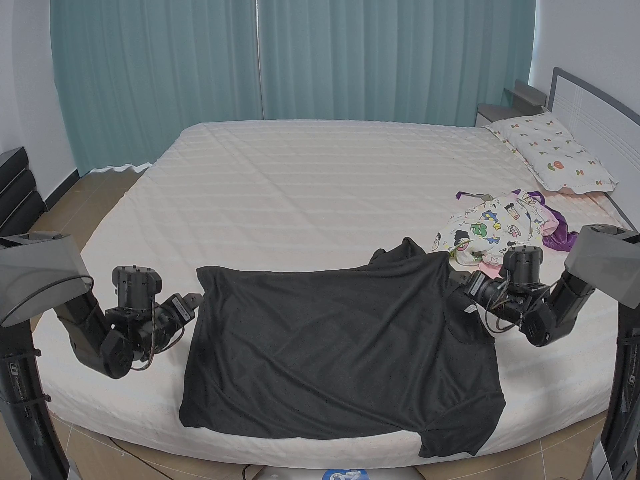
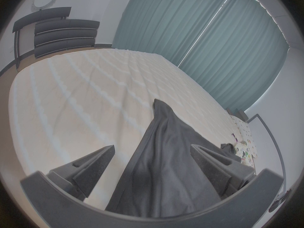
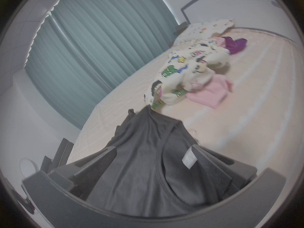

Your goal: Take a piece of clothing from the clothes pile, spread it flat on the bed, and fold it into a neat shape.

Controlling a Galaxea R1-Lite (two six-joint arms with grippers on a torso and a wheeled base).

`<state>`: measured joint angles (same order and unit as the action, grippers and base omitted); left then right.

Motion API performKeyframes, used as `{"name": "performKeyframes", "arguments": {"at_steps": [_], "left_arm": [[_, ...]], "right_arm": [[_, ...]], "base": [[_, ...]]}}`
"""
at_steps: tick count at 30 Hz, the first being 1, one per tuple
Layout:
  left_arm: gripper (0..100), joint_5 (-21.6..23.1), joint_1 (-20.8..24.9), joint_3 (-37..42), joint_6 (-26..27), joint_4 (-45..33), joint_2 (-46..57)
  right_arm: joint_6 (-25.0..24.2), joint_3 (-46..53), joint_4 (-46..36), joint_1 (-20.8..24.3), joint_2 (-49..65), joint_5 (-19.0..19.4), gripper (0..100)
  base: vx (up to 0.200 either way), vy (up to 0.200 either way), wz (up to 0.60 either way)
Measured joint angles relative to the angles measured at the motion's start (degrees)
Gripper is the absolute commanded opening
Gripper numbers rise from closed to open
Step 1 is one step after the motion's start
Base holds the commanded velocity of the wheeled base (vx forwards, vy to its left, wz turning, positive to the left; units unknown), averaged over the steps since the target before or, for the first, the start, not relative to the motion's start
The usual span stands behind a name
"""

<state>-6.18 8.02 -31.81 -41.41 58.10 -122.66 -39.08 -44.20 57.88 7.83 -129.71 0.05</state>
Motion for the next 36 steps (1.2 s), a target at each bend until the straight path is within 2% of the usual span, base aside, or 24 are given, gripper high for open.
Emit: {"name": "performKeyframes", "arguments": {"at_steps": [5,9,15,20,31,36], "left_arm": [[100,0.2,2.5,9.9,-2.1,6.9,2.1],[100,0.6,5.1,16.2,-6.8,9.8,3.0],[100,5.8,6.7,21.2,-8.7,10.7,3.4],[100,6.0,7.0,21.6,-8.7,11.0,1.7],[100,1.8,7.1,17.5,-8.6,19.3,-7.6],[100,1.4,7.1,16.1,-8.5,19.5,-9.7]], "right_arm": [[-4.9,10.7,1.3,0.1,5.8,0.2,100],[-8.0,17.0,2.3,0.4,9.7,0.5,100],[-9.5,21.0,3.1,0.5,12.3,0.9,100],[-9.6,21.8,3.2,0.7,12.3,1.0,100],[-9.6,23.3,8.4,0.9,11.0,0.9,100],[-9.6,23.5,8.5,0.9,10.5,0.9,100]], "base": [[-0.200,0.000,0.00],[-0.200,0.000,0.00],[-0.067,0.000,0.00],[0.000,0.000,0.00],[0.000,0.000,0.00],[0.000,0.000,0.00]]}}
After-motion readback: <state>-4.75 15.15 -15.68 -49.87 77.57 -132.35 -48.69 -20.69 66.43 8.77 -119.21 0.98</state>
